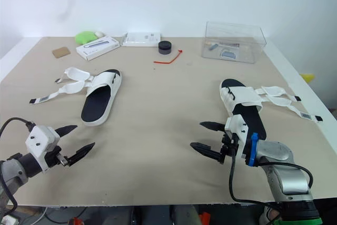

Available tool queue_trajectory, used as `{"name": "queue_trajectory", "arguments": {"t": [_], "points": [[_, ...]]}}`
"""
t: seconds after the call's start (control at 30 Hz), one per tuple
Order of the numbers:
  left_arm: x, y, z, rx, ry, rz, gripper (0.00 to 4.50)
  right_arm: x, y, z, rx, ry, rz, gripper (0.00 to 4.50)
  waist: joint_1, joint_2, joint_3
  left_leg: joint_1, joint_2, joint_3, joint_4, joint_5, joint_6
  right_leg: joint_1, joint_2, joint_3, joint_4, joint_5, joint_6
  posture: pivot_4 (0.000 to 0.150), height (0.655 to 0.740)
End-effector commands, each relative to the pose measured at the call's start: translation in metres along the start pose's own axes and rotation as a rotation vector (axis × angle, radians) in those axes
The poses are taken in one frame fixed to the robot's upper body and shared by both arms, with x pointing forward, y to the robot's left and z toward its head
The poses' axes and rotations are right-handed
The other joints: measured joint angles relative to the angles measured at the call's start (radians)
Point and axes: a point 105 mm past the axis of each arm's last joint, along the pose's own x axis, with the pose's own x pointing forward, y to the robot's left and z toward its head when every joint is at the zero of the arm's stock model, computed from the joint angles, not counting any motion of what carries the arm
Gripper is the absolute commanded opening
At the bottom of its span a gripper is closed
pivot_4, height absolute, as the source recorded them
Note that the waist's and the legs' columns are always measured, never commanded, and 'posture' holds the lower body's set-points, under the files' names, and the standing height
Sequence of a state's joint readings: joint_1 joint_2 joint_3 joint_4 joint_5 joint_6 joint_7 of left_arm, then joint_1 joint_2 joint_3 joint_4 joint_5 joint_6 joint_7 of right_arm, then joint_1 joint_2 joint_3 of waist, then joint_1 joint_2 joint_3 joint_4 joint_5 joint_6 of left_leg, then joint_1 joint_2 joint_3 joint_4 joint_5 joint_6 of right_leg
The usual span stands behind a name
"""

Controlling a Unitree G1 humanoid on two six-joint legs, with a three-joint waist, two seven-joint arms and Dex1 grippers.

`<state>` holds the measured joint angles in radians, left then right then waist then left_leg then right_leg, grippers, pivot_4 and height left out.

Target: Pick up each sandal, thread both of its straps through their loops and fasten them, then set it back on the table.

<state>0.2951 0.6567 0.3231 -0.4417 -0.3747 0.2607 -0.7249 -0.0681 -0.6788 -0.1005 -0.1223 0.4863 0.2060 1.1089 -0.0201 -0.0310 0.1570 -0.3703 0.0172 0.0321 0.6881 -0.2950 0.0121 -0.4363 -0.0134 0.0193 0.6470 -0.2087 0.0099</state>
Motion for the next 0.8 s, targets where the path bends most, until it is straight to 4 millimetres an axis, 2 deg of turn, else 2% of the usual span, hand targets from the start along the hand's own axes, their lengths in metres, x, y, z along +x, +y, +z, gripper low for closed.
{"name": "queue_trajectory", "arguments": {"t": [0.03,0.17,0.47,0.63,0.7,0.8], "points": [[0.000,-0.001,0.014,0.032,-0.035,-0.023,4.47,-0.007,-0.008,0.014,-0.050,-0.033,-0.035,4.50,0.000,0.000,0.000,0.000,0.000,0.000,0.000,0.000,0.000,0.000,0.000,0.000,0.000,0.000,0.000,0.150,0.7400],[0.008,-0.010,0.022,0.031,-0.057,-0.087,4.47,-0.010,-0.010,0.015,-0.050,-0.037,-0.077,4.50,0.000,0.000,0.000,0.000,0.000,0.000,0.000,0.000,0.000,0.000,0.000,0.000,0.000,0.000,0.000,0.150,0.7400],[0.015,-0.013,0.027,0.047,-0.063,-0.129,4.47,-0.012,-0.015,0.016,-0.014,-0.084,-0.162,4.50,0.000,0.000,0.000,0.000,0.000,0.000,0.000,0.000,0.000,0.000,0.001,0.000,0.000,0.000,0.000,0.150,0.7400],[0.024,-0.018,0.036,0.063,-0.093,-0.173,4.47,-0.016,-0.019,0.017,0.007,-0.106,-0.217,4.50,0.000,0.000,0.000,0.000,0.000,0.000,0.000,0.000,0.000,0.000,0.001,0.000,0.000,0.000,0.000,0.150,0.7400],[0.028,-0.024,0.042,0.073,-0.114,-0.214,4.47,-0.019,-0.027,0.018,0.057,-0.141,-0.301,4.50,0.000,0.000,0.000,0.000,0.000,0.000,0.000,0.000,0.000,0.000,0.001,0.001,0.000,0.000,0.000,0.150,0.7400],[0.037,-0.051,0.053,0.127,-0.145,-0.368,4.47,-0.027,-0.047,0.021,0.106,-0.163,-0.477,4.50,0.000,0.000,0.000,0.000,0.000,0.001,0.000,0.000,0.000,0.000,0.001,0.001,0.000,0.001,0.000,0.150,0.7400]]}}
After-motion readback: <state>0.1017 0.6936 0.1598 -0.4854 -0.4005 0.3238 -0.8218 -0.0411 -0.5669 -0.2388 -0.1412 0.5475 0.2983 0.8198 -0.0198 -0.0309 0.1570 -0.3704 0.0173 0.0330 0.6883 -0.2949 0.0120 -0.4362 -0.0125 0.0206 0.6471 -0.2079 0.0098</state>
